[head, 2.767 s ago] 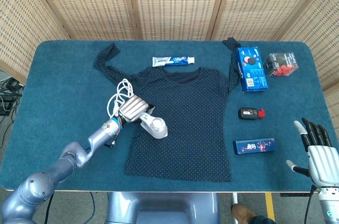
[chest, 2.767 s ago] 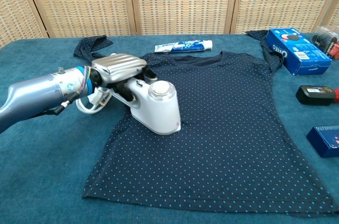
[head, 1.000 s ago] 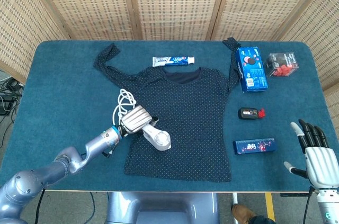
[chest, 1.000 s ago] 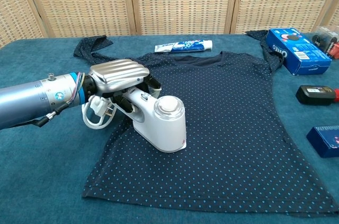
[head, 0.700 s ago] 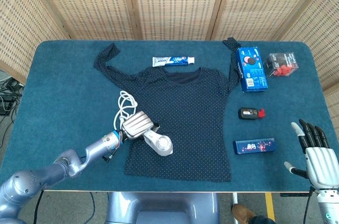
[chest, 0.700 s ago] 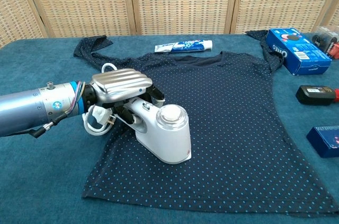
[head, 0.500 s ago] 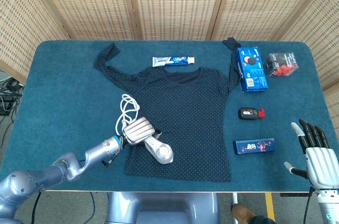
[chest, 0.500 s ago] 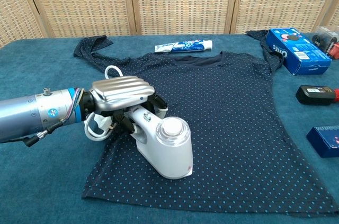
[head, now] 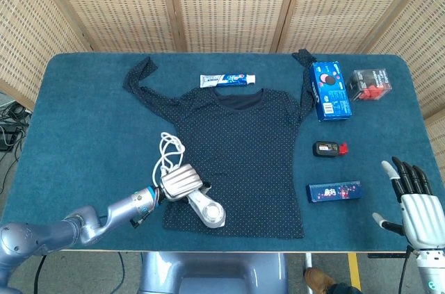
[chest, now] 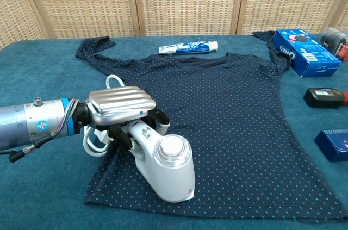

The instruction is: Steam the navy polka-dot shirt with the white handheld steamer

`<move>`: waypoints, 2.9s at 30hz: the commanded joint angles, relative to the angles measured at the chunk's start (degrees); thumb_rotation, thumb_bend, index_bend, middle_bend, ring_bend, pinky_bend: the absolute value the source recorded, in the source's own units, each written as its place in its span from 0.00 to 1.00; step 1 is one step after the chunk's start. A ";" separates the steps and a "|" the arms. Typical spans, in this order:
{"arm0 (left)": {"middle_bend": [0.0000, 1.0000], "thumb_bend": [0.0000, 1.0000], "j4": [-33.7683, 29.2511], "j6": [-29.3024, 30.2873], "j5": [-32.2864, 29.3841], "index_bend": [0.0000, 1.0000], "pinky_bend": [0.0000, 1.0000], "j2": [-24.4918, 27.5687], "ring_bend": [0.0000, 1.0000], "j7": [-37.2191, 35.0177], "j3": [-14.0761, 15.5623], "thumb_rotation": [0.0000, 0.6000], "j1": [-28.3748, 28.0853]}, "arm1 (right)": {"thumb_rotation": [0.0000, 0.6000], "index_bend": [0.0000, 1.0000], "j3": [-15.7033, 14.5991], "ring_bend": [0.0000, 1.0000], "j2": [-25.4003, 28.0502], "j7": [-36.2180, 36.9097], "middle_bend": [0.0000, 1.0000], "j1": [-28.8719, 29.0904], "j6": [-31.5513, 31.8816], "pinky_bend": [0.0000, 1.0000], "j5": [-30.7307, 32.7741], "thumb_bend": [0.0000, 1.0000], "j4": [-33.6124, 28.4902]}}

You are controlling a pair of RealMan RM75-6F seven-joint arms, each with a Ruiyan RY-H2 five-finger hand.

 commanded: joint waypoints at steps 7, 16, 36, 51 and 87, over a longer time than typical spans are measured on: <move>0.84 0.55 3.19 0.42 -2.21 1.00 0.79 1.13 0.73 0.80 -1.06 1.00 2.03 | 1.00 0.00 -0.17 0.00 -0.01 -0.16 0.00 -0.02 0.10 0.00 -0.48 0.00 -0.17; 0.84 0.55 3.66 1.33 -2.08 1.00 0.79 1.86 0.73 0.24 -0.88 1.00 3.34 | 1.00 0.00 -0.30 0.00 0.01 -0.28 0.00 -0.10 0.30 0.00 -0.86 0.00 -0.39; 0.84 0.55 -6.85 3.80 2.75 1.00 0.79 5.51 0.73 0.30 2.98 1.00 4.63 | 1.00 0.00 -0.37 0.00 0.52 0.47 0.00 -0.51 1.27 0.00 -1.59 0.00 -0.67; 0.84 0.55 -8.04 4.06 1.01 1.00 0.79 9.79 0.73 3.33 3.87 1.00 8.16 | 1.00 0.00 -0.92 0.00 0.68 0.23 0.00 -0.92 2.24 0.00 -3.35 0.00 -1.30; 0.84 0.54 27.20 -8.31 -21.89 1.00 0.79 0.20 0.73 -10.11 -15.52 1.00 6.88 | 1.00 0.00 -1.25 0.00 -0.20 -1.85 0.00 -0.21 0.29 0.00 -3.37 0.00 -1.69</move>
